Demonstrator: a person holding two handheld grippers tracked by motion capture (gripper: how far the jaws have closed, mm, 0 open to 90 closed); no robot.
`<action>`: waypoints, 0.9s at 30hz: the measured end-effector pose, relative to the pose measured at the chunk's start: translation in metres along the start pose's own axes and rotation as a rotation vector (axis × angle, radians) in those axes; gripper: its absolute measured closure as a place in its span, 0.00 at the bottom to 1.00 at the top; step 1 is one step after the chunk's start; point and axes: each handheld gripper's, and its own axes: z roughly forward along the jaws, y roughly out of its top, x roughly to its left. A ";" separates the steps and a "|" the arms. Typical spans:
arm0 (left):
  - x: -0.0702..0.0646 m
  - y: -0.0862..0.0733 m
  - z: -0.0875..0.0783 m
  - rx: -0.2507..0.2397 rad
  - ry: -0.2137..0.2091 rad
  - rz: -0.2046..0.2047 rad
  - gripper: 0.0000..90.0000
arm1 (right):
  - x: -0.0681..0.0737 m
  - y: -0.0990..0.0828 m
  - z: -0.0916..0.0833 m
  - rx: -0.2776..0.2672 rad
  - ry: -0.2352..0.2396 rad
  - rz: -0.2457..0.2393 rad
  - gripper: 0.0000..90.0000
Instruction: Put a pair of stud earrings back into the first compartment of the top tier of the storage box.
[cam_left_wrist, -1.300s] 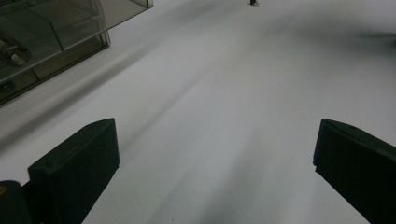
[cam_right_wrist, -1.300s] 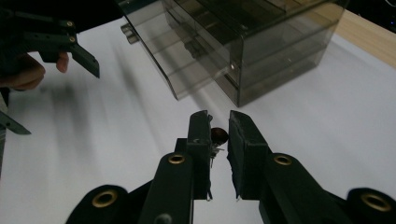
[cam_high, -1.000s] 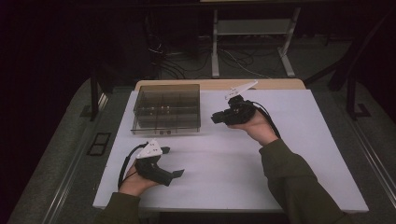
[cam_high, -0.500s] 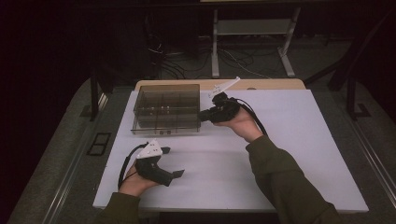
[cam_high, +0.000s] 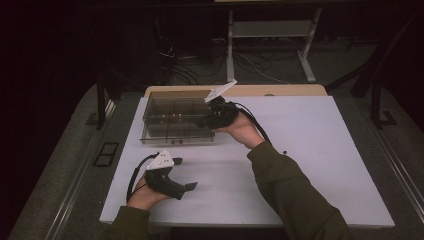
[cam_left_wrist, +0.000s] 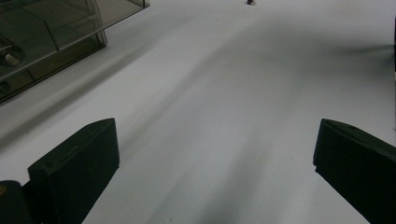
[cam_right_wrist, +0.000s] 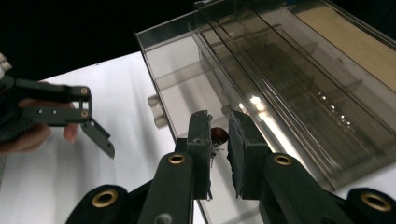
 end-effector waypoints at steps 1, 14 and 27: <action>0.000 0.000 0.000 0.003 0.000 0.000 0.00 | 0.000 0.005 0.006 0.006 -0.001 -0.010 0.87; 0.000 0.000 -0.001 -0.001 -0.001 0.004 0.00 | 0.011 0.030 0.042 0.032 0.033 -0.027 0.87; -0.001 0.001 -0.001 -0.008 -0.005 0.003 0.00 | 0.026 0.060 0.089 0.089 0.058 -0.062 0.87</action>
